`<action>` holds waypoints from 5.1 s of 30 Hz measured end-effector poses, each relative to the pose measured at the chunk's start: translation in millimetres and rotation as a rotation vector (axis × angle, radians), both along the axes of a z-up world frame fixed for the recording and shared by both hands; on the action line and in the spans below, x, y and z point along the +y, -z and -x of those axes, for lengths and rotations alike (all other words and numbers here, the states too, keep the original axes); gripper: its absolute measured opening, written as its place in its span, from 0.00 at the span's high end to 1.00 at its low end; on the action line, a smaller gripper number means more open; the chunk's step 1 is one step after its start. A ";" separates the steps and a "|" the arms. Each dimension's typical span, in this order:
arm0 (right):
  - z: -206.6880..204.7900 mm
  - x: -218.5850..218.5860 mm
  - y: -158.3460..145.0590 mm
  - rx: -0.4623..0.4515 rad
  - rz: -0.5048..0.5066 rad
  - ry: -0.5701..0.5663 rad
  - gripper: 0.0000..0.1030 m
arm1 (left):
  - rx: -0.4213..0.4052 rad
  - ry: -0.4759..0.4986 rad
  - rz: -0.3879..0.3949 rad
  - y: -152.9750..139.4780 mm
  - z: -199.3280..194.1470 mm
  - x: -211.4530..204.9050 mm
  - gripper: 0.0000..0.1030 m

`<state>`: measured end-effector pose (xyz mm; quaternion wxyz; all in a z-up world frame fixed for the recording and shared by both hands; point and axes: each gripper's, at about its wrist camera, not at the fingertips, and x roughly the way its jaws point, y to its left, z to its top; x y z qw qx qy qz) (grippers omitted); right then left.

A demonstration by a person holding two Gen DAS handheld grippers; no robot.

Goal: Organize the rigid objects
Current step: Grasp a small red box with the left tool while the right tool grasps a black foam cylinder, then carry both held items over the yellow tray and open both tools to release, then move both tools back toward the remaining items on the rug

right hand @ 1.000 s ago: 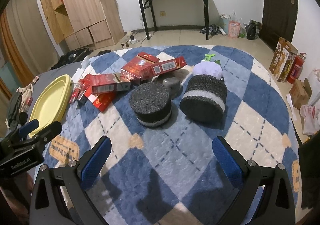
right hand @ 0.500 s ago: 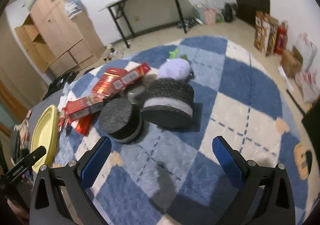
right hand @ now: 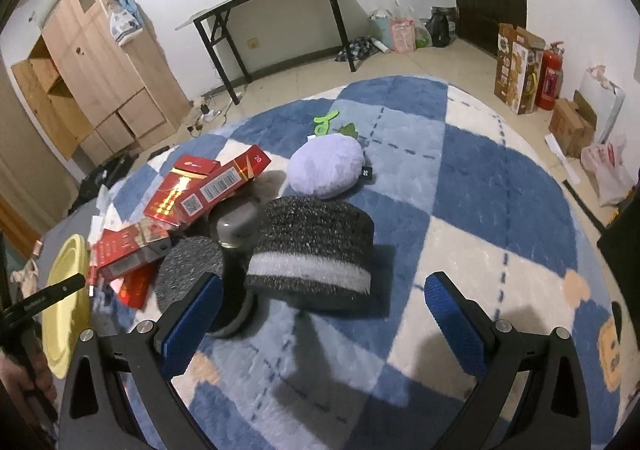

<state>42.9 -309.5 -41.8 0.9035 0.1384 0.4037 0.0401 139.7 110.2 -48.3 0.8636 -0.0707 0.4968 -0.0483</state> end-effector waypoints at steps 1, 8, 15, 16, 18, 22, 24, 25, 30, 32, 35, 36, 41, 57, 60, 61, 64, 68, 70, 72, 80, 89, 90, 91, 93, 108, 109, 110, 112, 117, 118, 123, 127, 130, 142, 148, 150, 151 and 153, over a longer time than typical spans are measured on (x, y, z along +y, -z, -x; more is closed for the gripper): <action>-2.0 1.8 0.3 -0.005 0.004 -0.007 0.00 | -0.003 -0.002 -0.001 0.4 -3.5 0.5 0.53; -20.3 5.9 16.7 0.012 0.021 -0.024 0.00 | -0.017 0.003 0.002 4.5 -20.6 0.7 0.53; -35.7 3.6 28.6 0.032 -0.012 -0.038 0.02 | -0.026 -0.028 0.003 8.3 -23.6 8.2 0.53; -37.3 2.6 30.6 0.038 -0.018 -0.037 0.03 | -0.028 -0.028 0.002 8.7 -23.1 8.7 0.53; -39.5 0.3 33.5 0.051 -0.029 -0.033 0.12 | -0.040 -0.024 -0.016 8.6 -21.4 8.7 0.63; -44.2 -0.6 35.7 0.062 -0.067 -0.076 0.31 | -0.050 -0.052 0.020 8.2 -19.4 20.2 0.76; -43.7 -0.4 34.4 0.053 -0.061 -0.082 0.32 | -0.050 -0.051 0.018 8.3 -19.0 20.5 0.76; -42.9 -0.8 33.7 0.047 -0.064 -0.082 0.32 | -0.048 -0.046 0.001 8.7 -19.6 18.7 0.76; -38.3 -8.1 30.3 0.035 -0.086 -0.061 0.32 | -0.058 -0.043 -0.018 11.7 -22.3 14.2 0.72; -37.1 -10.3 30.8 0.038 -0.098 -0.058 0.32 | -0.053 -0.049 0.002 13.0 -23.6 15.9 0.72; -36.8 -9.2 31.9 0.050 -0.100 -0.063 0.32 | -0.053 -0.039 0.008 11.4 -22.1 18.1 0.76; -37.1 -8.4 31.6 0.050 -0.096 -0.065 0.32 | -0.057 -0.037 0.005 10.8 -21.2 18.3 0.76; -36.0 -8.2 28.2 0.043 -0.099 -0.065 0.32 | -0.079 -0.024 0.036 0.9 -16.9 18.9 0.76; -36.4 -5.3 23.9 0.027 -0.090 -0.069 0.32 | -0.148 -0.020 -0.011 -21.5 -16.5 11.3 0.77; -28.6 -10.2 13.4 -0.011 -0.034 -0.007 0.32 | -0.182 -0.030 -0.013 -40.6 -12.1 13.9 0.78; -25.3 -11.1 8.0 -0.032 -0.024 0.002 0.32 | -0.190 -0.034 -0.013 -46.9 -10.1 16.1 0.80; -17.1 -8.0 -5.7 -0.082 -0.011 0.000 0.32 | -0.192 -0.053 0.005 -61.6 -2.7 28.9 0.89; -4.9 -0.8 -17.1 -0.113 -0.026 -0.013 0.32 | -0.190 -0.058 0.015 -67.0 12.3 44.0 0.89; 1.5 1.3 -18.0 -0.114 -0.029 -0.004 0.32 | -0.148 -0.048 0.024 -56.0 14.0 46.1 0.89; 6.8 -1.5 -15.1 -0.104 -0.060 0.008 0.32 | -0.146 -0.062 0.037 -50.4 20.8 47.4 0.89; 27.1 18.2 -45.1 -0.185 -0.015 -0.082 0.32 | -0.237 -0.065 -0.031 -109.4 46.9 65.2 0.89; 51.1 137.4 -122.5 -0.285 -0.036 -0.427 0.32 | -0.241 -0.181 -0.065 -114.3 78.6 143.9 0.89; 49.8 155.4 -127.3 -0.283 -0.045 -0.463 0.32 | -0.221 -0.212 -0.033 -107.4 78.5 155.5 0.89; 47.2 177.0 -130.3 -0.278 -0.050 -0.503 0.32 | -0.202 -0.234 -0.003 -99.6 78.3 164.3 0.89; 40.6 221.6 -128.8 -0.260 -0.043 -0.559 0.32 | -0.144 -0.262 0.010 -81.6 73.9 177.7 0.89; 2.4 441.4 -15.9 -0.070 0.223 -0.875 0.32 | 0.062 -0.275 0.023 -3.4 72.7 213.9 0.89; -3.8 445.5 -9.7 -0.056 0.232 -0.880 0.32 | 0.067 -0.281 0.029 -1.3 72.8 214.4 0.89; -4.7 446.5 -5.0 -0.046 0.241 -0.883 0.32 | 0.062 -0.291 0.037 -0.1 74.5 215.6 0.89; -5.9 457.4 -0.5 -0.037 0.257 -0.883 0.32 | 0.074 -0.292 0.051 2.6 74.8 216.5 0.89; -0.7 470.3 13.2 -0.015 0.270 -0.890 0.32 | 0.078 -0.297 0.052 3.6 74.8 215.0 0.89; 0.2 469.8 16.9 -0.009 0.275 -0.893 0.32 | 0.090 -0.300 0.050 5.0 73.3 215.7 0.86; 1.8 464.9 20.8 0.016 0.259 -0.904 0.21 | 0.084 -0.342 0.121 8.4 78.0 223.3 0.29; 9.0 452.9 7.3 -0.019 0.229 -0.894 0.10 | 0.044 -0.359 0.155 -7.3 80.1 223.0 0.25; 15.1 433.3 -12.0 -0.058 0.169 -0.866 0.02 | -0.021 -0.352 0.136 -33.4 81.2 209.6 0.15; 28.8 239.6 -78.6 -0.153 0.089 -0.594 0.00 | -0.157 -0.180 0.151 -107.6 86.6 108.8 0.00; 41.8 134.8 -99.8 -0.169 0.147 -0.486 0.00 | -0.059 -0.132 0.140 -71.6 91.3 41.2 0.00; 48.6 98.4 -103.0 -0.182 0.132 -0.426 0.00 | -0.022 -0.080 0.087 -60.3 91.7 23.3 0.00; 53.6 78.7 -101.5 -0.187 0.117 -0.387 0.00 | -0.023 -0.060 0.056 -58.4 92.5 17.5 0.00; 60.4 53.8 -93.0 -0.173 0.084 -0.326 0.00 | -0.032 -0.027 0.013 -56.2 93.6 10.5 0.00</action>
